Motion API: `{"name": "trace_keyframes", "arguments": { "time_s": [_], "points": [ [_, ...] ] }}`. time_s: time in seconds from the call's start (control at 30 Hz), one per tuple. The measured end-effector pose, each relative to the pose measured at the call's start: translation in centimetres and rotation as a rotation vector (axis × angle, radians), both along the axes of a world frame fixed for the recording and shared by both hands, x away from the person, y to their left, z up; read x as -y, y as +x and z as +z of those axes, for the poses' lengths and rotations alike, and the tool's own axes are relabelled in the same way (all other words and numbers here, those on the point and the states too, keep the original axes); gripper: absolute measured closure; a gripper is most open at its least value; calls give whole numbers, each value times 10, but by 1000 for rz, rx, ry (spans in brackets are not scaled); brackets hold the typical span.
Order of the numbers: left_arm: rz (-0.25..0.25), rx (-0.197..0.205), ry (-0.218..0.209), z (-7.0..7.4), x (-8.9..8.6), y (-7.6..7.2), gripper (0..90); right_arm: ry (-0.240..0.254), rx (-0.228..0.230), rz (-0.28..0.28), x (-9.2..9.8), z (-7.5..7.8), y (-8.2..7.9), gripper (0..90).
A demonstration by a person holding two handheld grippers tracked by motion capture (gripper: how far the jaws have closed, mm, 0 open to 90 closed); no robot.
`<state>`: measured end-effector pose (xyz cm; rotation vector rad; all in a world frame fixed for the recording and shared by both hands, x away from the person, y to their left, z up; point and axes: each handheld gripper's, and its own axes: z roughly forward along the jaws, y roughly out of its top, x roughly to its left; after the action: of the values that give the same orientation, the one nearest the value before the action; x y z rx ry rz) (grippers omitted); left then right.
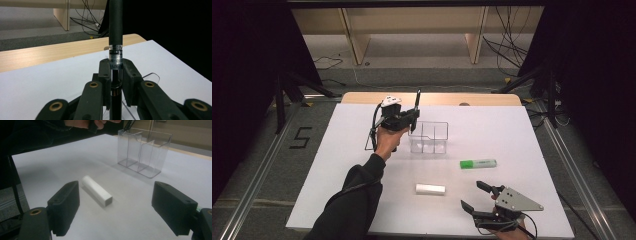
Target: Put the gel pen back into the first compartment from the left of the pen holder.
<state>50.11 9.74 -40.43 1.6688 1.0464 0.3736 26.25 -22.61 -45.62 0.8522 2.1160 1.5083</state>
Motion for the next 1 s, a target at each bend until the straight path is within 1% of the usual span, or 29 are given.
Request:
{"name": "trace_keyframes", "arguments": {
  "time_s": [0.2, 0.27, 0.37, 0.47, 0.5, 0.57, 0.63, 0.7, 0.73, 0.77, 0.8, 0.87, 0.9, 0.97, 1.0],
  "points": [
    [2, 0, -6, -2, 1, -2, 784, 1, 2, 2, -1, -1, 0, 233],
    [-2, 4, -5, -3, 2, -2, 784, -7, 0, 3, -2, -1, 0, 233],
    [-7, 0, -5, -5, 2, -3, 783, -19, 7, 4, -2, -1, -1, 233],
    [-4, -3, -15, -8, 2, -3, 783, -31, 6, 6, -4, -1, -1, 233],
    [-7, -3, -9, -9, 1, -3, 783, -32, 6, 7, -4, -1, -1, 233],
    [-5, -3, -14, -10, 1, -4, 781, -33, 10, 9, -5, -1, -1, 233],
    [-11, -2, 7, -11, 0, -4, 780, -38, 10, 9, -4, -1, -2, 233],
    [-23, -7, 4, -10, -2, -5, 775, -41, 14, 9, -4, -1, -2, 233],
    [-27, -14, 3, -10, -3, -6, 737, -40, 14, 7, -4, -1, -2, 233],
    [-31, -14, 13, -8, -4, -6, 672, -39, 10, 4, -4, -1, -2, 232],
    [-42, -2, 28, -7, -6, -8, 630, -39, 7, 3, -3, -1, -1, 232],
    [-60, 21, 16, -2, -8, -13, 558, -39, 8, 3, -4, -1, -1, 231],
    [-62, 20, 21, 1, -9, -15, 505, -39, 8, 3, -4, -1, -1, 231],
    [-64, -2, 20, 6, -12, -20, 387, -39, 9, 4, -4, -1, -1, 231],
    [-64, -3, 22, 7, -15, -24, 361, -40, 11, 5, -4, -1, -1, 230]
  ]
}}
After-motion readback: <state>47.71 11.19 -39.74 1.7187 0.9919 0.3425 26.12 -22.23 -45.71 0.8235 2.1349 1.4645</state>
